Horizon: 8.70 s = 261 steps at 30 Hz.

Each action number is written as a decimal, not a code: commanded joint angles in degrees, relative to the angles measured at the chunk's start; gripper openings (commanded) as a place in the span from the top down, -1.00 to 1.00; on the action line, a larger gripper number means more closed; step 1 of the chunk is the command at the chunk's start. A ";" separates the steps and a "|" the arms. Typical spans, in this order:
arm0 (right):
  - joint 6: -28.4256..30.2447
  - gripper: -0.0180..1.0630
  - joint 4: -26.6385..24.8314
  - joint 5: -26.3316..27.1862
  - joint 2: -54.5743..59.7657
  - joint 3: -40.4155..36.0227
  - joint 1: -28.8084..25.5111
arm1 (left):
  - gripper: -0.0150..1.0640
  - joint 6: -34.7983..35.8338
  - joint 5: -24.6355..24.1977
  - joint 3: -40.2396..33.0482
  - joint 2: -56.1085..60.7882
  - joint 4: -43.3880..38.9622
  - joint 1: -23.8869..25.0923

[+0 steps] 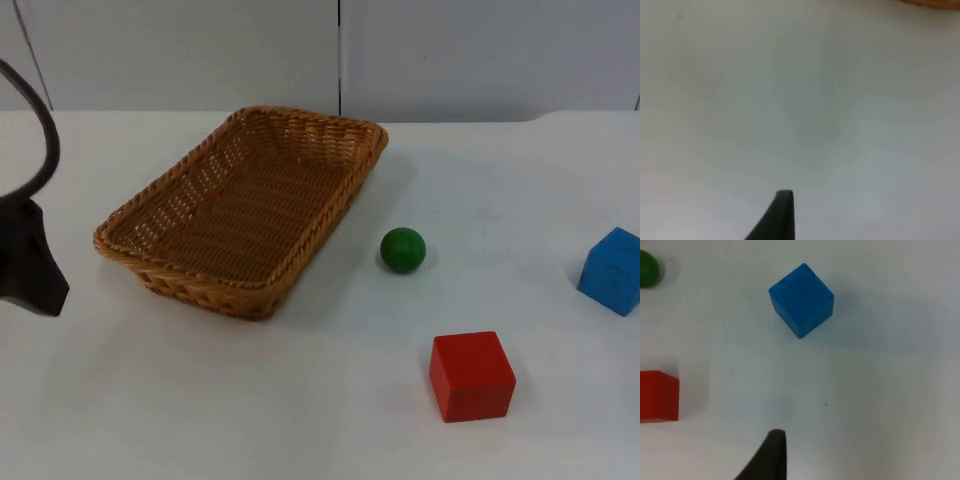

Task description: Place all geometric objects except the red cube into the basket.

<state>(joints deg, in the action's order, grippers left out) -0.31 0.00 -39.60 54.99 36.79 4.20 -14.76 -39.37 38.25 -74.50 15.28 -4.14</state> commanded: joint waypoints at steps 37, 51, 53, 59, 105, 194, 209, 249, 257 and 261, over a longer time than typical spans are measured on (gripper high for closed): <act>-0.12 -0.98 0.00 -0.86 0.06 0.33 -0.48 | -0.69 5.28 -2.77 22.60 -11.80 -4.40 -14.58; -0.12 -0.98 1.32 -0.71 0.06 0.33 -0.48 | -0.69 -4.55 -2.26 49.06 -36.97 -14.03 -30.42; -0.12 -0.98 1.32 -0.83 0.06 0.33 -0.48 | -0.69 -5.10 -2.36 50.94 -39.24 -14.87 -31.50; -0.12 -0.98 1.32 -1.18 0.06 0.33 -0.48 | -0.69 -15.68 -6.63 60.23 -49.24 -15.28 -35.59; -0.12 -0.98 1.32 -0.01 0.06 -0.02 -0.48 | 0.98 -16.28 -4.61 72.32 -65.07 -27.57 -36.84; -0.12 -0.98 0.86 -0.01 0.06 -0.02 -0.48 | -0.97 14.76 -8.99 29.68 -18.64 -13.71 -15.47; -0.12 -0.98 0.74 -0.46 0.06 -0.02 -0.48 | -0.97 15.22 -9.19 17.35 -18.08 -11.20 -1.71; 7.20 -0.98 -1.12 -1.27 16.54 11.45 -0.37 | -0.97 16.51 -6.36 3.15 19.16 -16.30 0.22; 16.85 -0.98 -2.11 0.03 33.49 22.30 -0.36 | -0.97 16.51 -4.74 3.15 19.16 -16.14 0.22; 23.46 -0.98 -2.11 0.03 42.57 28.05 1.01 | -0.97 16.51 -4.63 3.15 19.16 -15.99 0.22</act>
<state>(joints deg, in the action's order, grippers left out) 20.06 -1.89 -39.96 95.35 62.96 4.61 1.48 -44.50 41.60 -55.63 -0.81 -4.22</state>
